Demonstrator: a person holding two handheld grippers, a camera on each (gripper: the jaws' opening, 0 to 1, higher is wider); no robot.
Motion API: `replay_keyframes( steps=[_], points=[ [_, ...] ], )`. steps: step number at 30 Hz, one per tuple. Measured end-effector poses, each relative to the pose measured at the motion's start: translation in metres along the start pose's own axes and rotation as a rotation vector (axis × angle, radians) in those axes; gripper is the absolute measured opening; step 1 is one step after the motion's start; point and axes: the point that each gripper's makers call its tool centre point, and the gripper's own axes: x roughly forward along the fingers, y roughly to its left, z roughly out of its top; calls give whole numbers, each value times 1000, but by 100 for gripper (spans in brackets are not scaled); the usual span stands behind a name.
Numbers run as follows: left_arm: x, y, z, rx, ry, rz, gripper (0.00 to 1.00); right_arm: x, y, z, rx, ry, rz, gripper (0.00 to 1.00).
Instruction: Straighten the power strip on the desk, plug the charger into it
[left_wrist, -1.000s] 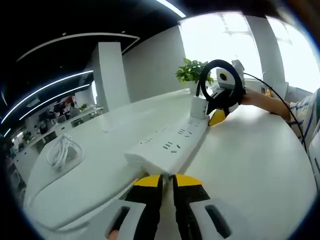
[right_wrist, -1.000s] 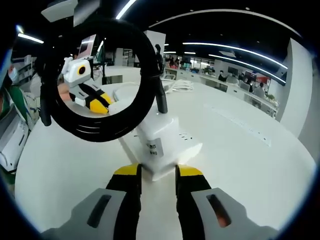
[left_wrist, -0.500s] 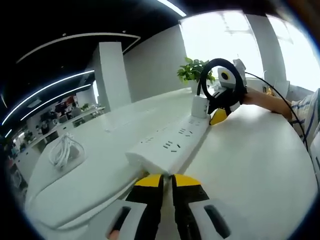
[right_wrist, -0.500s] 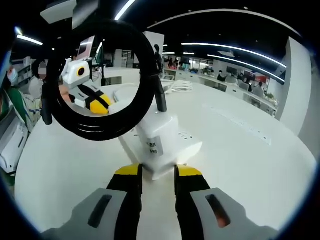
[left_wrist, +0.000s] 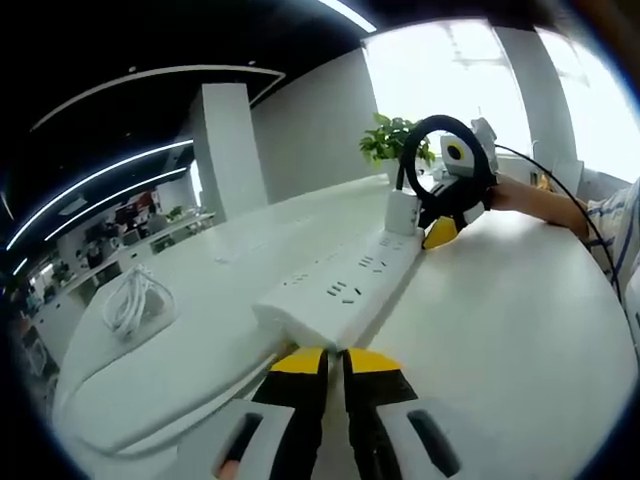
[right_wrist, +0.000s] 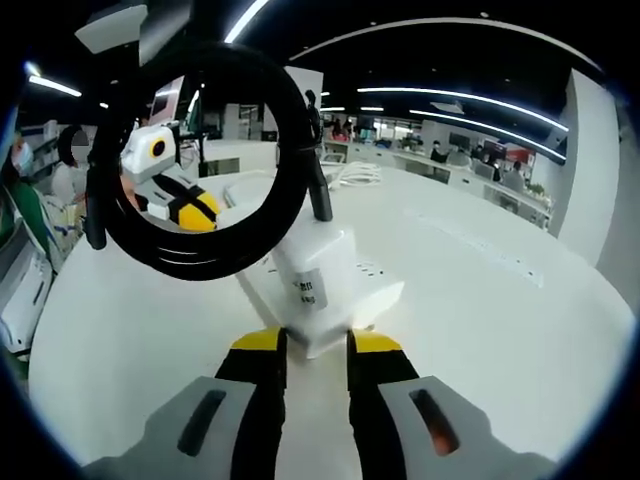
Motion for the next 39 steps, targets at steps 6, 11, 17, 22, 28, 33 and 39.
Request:
replay_keyframes(
  steps=[6, 11, 17, 22, 28, 33, 39],
  points=[
    [1, 2, 0, 0, 0, 8, 5, 2, -1, 1, 7, -2, -5, 22],
    [1, 4, 0, -4, -1, 12, 5, 3, -3, 1, 13, -4, -9, 21],
    [2, 6, 0, -3, 0, 17, 4, 4, -4, 2, 14, -4, -12, 21],
    [2, 7, 0, -6, 0, 21, 4, 5, -4, 2, 16, -5, -14, 20],
    [3, 8, -1, -8, 1, 24, 4, 6, -6, 2, 21, -7, -17, 19],
    [3, 9, -1, -10, 1, 26, 3, 6, -6, 2, 21, -7, -19, 18],
    [3, 11, -1, -9, 4, 31, 3, 8, -7, 2, 26, -7, -23, 18]
  ],
)
